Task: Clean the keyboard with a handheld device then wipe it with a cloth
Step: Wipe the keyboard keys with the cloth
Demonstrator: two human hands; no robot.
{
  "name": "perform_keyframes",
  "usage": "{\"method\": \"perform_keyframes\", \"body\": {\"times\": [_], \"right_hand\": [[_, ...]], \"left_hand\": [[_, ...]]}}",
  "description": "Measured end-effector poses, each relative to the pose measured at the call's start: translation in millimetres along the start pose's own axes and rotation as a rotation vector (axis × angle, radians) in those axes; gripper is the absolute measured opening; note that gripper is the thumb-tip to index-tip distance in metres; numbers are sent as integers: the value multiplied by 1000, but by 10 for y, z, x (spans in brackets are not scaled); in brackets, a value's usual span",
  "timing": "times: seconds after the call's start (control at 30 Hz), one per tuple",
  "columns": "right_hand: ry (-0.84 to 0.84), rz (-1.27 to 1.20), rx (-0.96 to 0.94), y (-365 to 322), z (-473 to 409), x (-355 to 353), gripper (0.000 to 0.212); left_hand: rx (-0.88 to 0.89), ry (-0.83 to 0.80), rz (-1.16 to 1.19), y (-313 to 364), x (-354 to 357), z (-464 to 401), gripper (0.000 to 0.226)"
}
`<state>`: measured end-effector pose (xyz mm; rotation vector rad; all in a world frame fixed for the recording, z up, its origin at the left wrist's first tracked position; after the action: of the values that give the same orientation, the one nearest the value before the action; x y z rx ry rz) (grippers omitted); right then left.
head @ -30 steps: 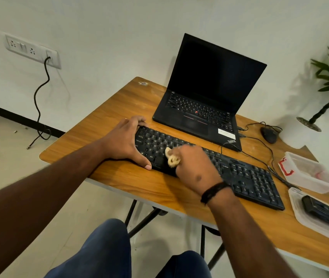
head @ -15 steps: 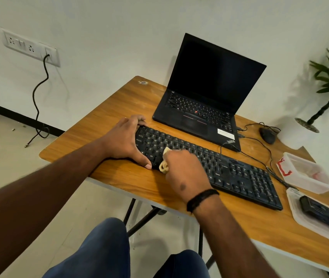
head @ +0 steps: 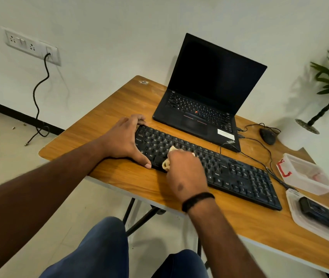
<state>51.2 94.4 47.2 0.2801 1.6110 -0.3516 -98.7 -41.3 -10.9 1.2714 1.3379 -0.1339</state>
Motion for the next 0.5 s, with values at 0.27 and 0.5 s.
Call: {"method": "perform_keyframes", "body": {"times": [0.27,0.5], "right_hand": [[107,-122,265,203,-373,-307,14],[92,11,105,-393,-62,-25,8]], "left_hand": [[6,-4,7,10,-3,10,153],[25,-3,15,9,22,-31,149]]}}
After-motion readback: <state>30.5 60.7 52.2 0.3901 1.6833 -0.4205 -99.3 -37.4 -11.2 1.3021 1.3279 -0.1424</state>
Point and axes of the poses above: each hand's wrist, its own z-axis away from the middle knuckle, its own x-axis out of the palm, y = z × x, the point moved 2 cm from there along -z, towards the middle knuckle, and after that the axes turned 14 degrees about x, right-handed, at the moved point
